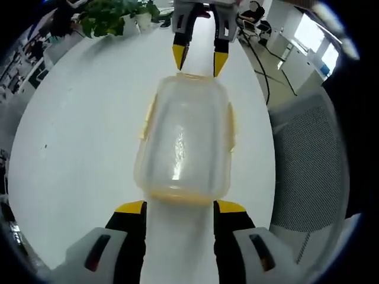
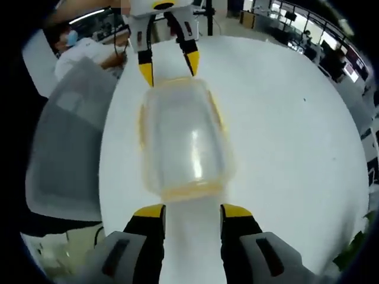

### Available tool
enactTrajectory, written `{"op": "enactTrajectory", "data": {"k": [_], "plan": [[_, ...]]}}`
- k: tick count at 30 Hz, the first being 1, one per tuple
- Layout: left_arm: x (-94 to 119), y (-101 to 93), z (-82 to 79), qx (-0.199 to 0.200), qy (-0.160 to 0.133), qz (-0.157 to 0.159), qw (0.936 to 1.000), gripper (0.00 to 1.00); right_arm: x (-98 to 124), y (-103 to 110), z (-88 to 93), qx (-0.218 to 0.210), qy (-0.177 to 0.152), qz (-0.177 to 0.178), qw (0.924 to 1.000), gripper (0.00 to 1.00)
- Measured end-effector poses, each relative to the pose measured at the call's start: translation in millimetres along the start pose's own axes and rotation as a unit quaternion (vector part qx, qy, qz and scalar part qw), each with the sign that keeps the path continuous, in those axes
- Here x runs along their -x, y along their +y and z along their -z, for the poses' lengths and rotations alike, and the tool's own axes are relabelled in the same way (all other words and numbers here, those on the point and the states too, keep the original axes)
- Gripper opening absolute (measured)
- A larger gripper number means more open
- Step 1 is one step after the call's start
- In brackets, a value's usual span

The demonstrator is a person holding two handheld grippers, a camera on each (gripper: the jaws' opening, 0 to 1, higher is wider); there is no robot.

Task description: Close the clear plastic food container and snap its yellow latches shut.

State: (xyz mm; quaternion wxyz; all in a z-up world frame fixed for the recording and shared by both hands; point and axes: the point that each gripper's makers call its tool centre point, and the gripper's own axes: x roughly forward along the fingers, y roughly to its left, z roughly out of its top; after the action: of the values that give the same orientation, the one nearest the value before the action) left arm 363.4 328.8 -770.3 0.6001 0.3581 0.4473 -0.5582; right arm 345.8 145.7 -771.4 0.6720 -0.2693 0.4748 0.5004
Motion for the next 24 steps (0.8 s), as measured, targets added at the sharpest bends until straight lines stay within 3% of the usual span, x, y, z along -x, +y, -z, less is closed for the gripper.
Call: {"op": "enactTrajectory", "data": {"k": [7,10,15,19,21,24], "plan": [[3,-2.9,-1.6,0.037,-0.022,0.0,0.9991,0.41,5,-2,4.4,-0.04,-0.015,0.011,0.999,0.36],[5,-1.9,-1.4,0.009,-0.011,-0.015,0.9998,0.41,8,-2,4.3,-0.053,-0.023,0.016,0.9982,0.36],[9,-4.5,-8.0,0.057,-0.034,-0.018,0.9976,0.41,12,-1,-1.3,-0.103,-0.048,0.021,0.9933,0.35],[7,-10.2,-4.5,0.088,-0.047,-0.01,0.9949,0.41,13,0,-5.2,-0.134,-0.067,0.022,0.9885,0.34],[9,-6.2,-3.6,0.135,-0.061,-0.025,0.9886,0.41,13,7,-10.8,-0.156,-0.088,0.003,0.9838,0.34],[12,-4.3,-7.0,0.186,-0.092,-0.034,0.9776,0.41,11,4,-9.7,-0.164,-0.091,0.016,0.9822,0.33]]}}
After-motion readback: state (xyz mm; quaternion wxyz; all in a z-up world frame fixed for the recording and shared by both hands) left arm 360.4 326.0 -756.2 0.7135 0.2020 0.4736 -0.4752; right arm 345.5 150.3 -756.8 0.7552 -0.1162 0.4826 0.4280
